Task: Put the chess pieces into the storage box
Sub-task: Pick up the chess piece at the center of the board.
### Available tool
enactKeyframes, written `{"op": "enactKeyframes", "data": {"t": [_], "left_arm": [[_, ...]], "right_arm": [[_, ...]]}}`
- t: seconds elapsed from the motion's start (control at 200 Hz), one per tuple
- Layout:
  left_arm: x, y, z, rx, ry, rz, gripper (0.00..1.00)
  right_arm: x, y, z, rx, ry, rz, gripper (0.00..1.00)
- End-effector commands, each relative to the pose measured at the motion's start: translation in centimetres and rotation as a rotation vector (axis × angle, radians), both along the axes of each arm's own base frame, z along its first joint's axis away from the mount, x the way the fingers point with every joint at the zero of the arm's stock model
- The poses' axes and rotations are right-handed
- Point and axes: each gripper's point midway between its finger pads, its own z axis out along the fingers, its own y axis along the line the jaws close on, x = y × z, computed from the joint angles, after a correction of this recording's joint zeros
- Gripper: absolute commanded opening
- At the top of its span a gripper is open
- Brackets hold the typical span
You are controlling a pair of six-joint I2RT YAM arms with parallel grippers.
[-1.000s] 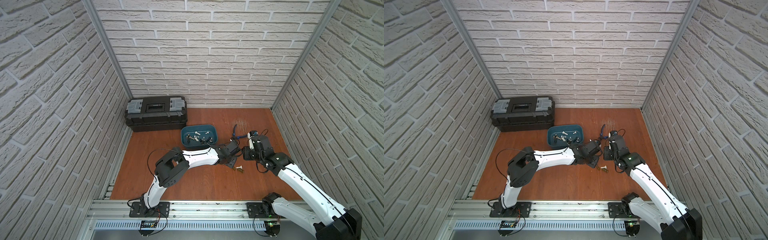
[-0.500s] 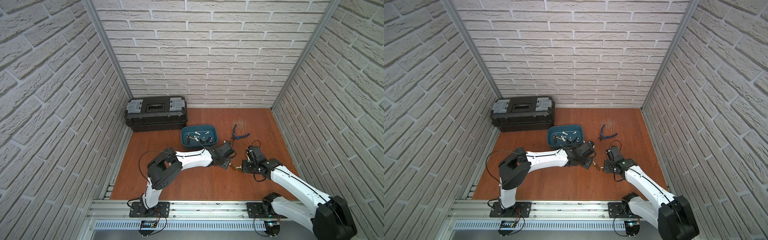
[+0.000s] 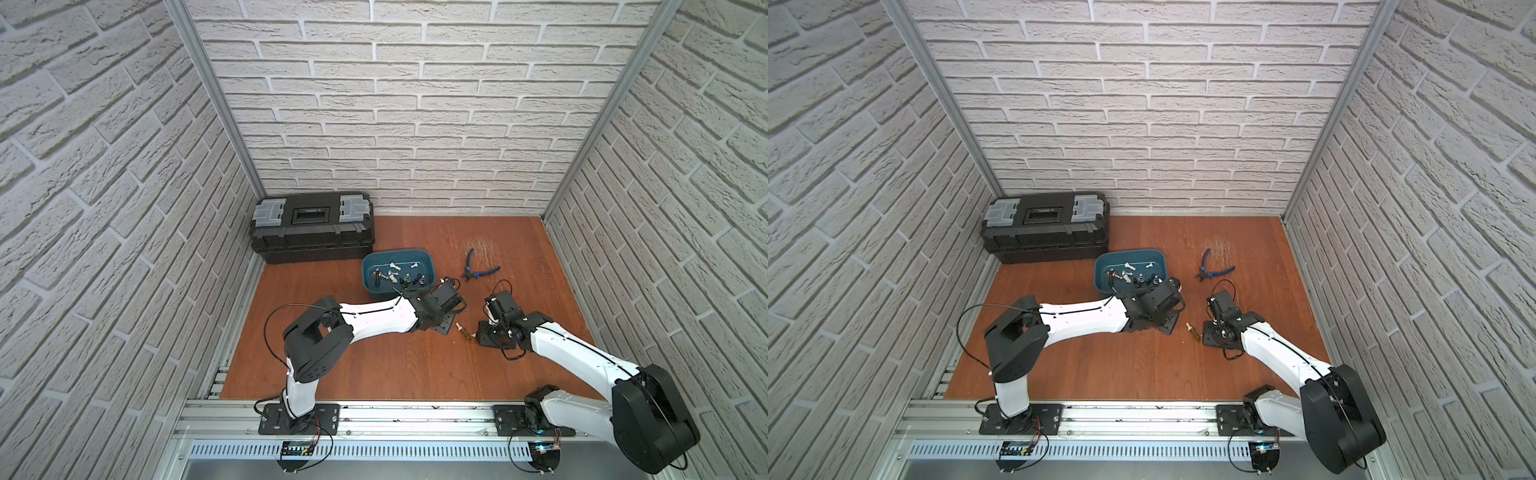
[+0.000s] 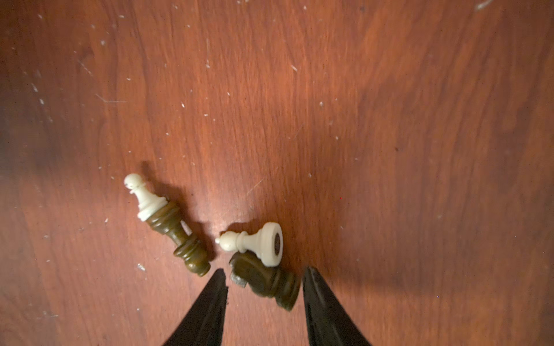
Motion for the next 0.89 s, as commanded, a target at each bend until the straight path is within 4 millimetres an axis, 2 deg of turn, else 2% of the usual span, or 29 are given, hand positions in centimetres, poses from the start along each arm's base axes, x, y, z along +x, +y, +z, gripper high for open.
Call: {"op": "enactKeyframes", "data": {"t": [0.0,0.43,0.745,0.89], "left_arm": [[0.6,-0.1,0.7,-0.021,-0.026,0.014,0.43],[0.6,0.1,0.2,-0.015,-0.020,0.020,0.43],[0.6,0.1,-0.2,-0.016,-0.016,0.023,0.43],[0.6,0.1,-0.1,-0.018,-0.017,0.019,0.43]], "right_arm": [[-0.9,0.0,-0.5,0.017,0.030,-0.010,0.46],[-1.5,0.2,-2.0,0.021,0.097,-0.005,0.47],[-2.1,0.4,-2.1,0.041,0.108,-0.014,0.35],[-2.3,0.8,-2.0,0.054,0.125,0.001,0.35]]}}
